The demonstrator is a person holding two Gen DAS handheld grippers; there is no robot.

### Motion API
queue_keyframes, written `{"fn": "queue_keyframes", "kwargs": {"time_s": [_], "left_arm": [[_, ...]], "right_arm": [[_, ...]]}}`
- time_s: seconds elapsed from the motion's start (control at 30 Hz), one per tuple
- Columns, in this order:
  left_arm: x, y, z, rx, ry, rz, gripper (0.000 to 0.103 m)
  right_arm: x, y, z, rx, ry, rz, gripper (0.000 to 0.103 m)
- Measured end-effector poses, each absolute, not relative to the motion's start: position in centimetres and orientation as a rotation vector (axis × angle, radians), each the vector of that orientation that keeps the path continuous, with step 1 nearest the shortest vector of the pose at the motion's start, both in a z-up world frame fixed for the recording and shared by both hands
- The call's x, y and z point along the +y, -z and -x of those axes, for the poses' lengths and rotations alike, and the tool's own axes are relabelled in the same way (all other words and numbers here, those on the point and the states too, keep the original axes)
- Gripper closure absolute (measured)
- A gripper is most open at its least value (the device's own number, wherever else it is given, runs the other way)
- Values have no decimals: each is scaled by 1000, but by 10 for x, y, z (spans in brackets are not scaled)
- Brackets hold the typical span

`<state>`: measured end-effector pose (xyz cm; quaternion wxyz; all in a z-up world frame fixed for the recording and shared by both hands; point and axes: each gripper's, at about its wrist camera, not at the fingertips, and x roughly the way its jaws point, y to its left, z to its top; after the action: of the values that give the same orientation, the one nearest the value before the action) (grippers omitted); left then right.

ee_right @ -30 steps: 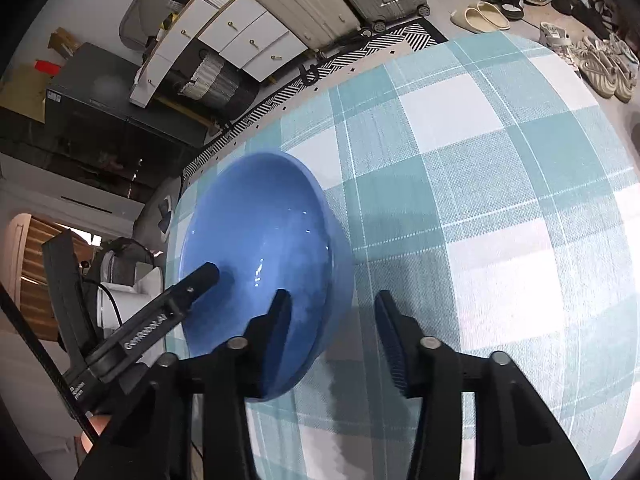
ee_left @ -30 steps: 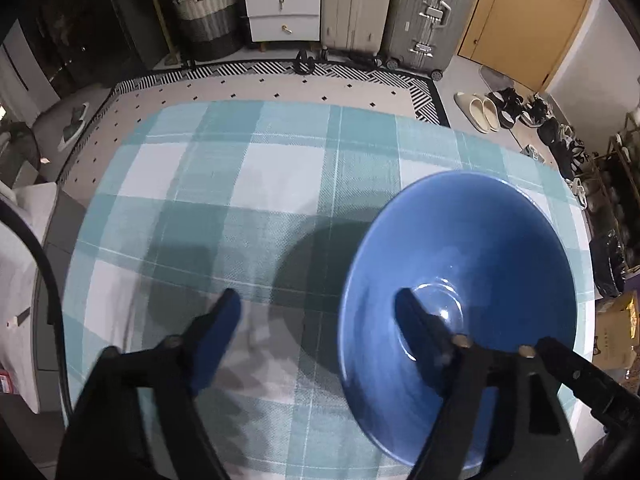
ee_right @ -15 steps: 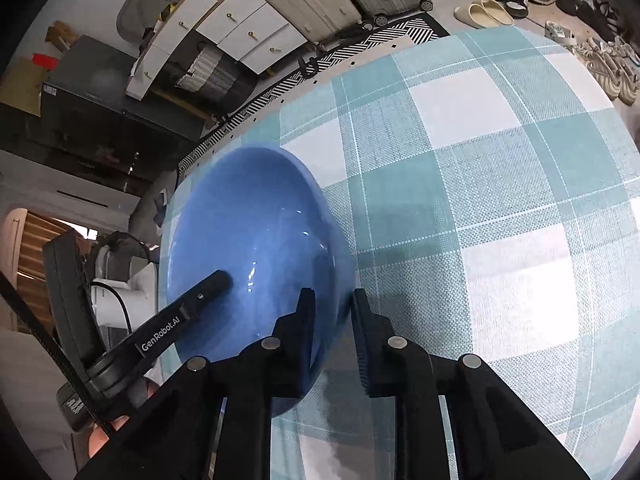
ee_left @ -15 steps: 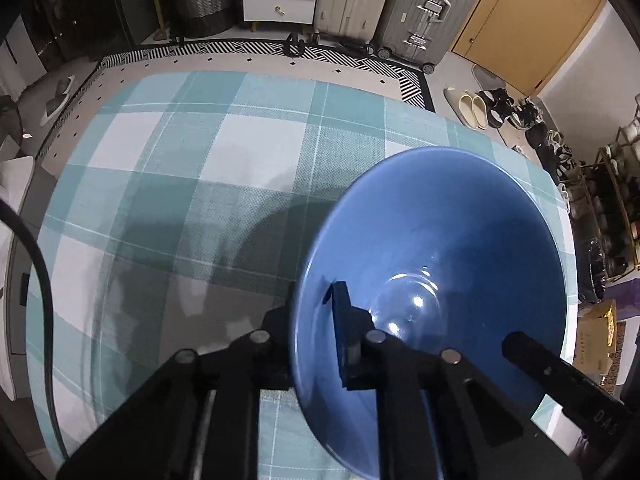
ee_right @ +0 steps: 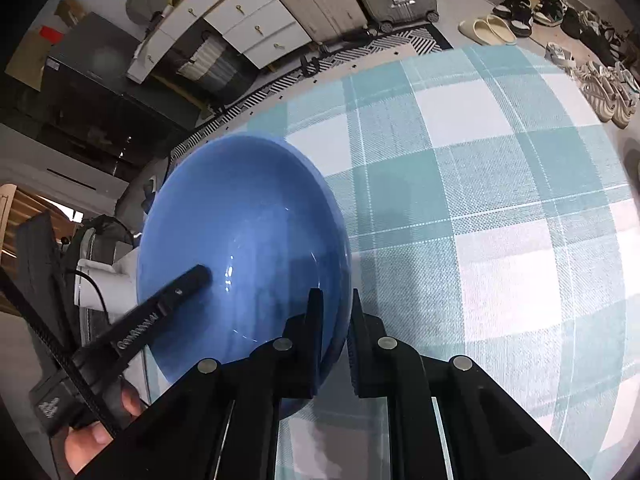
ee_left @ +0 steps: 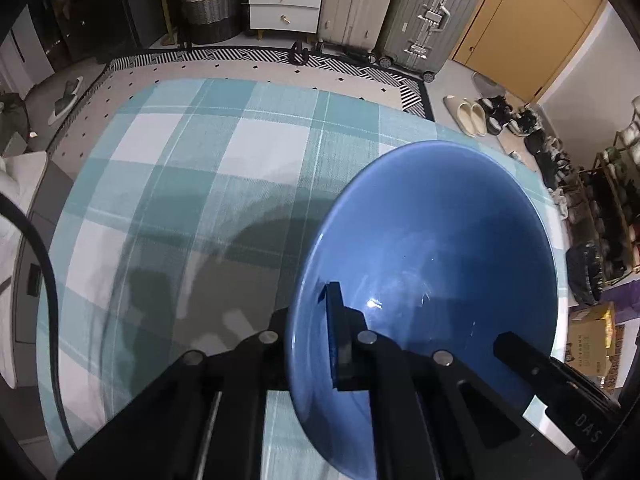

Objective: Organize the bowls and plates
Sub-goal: 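Lift the blue bowl off the cloth with both grippers, then carry the held blue bowl over the nested blue bowls with both grippers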

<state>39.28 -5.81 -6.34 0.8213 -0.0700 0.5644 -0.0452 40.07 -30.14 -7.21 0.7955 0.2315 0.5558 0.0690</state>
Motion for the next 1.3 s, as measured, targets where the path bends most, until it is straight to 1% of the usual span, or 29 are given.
{"fn": "queue_keyframes", "kwargs": {"time_s": [0.27,0.4,0.73,0.93,1.3], "left_arm": [[-54,34,-342,1132,117,150,98],[-51,20,-318,1127,130,167,98],[-52,-26,-234,1076,131,177,97],[-65,-61,-168,952,109,121,97],[-80,-70,-92,910,164,116,97]], "right_arm": [[-301,38,-359,1142,-162,-482,93],[-298,22,-335,1128,-163,-458,93],[-297,-34,-248,1076,-182,-429,93],[-300,-61,-187,1030,-188,-436,93],[-316,-74,-90,994,-169,-444,93]]}}
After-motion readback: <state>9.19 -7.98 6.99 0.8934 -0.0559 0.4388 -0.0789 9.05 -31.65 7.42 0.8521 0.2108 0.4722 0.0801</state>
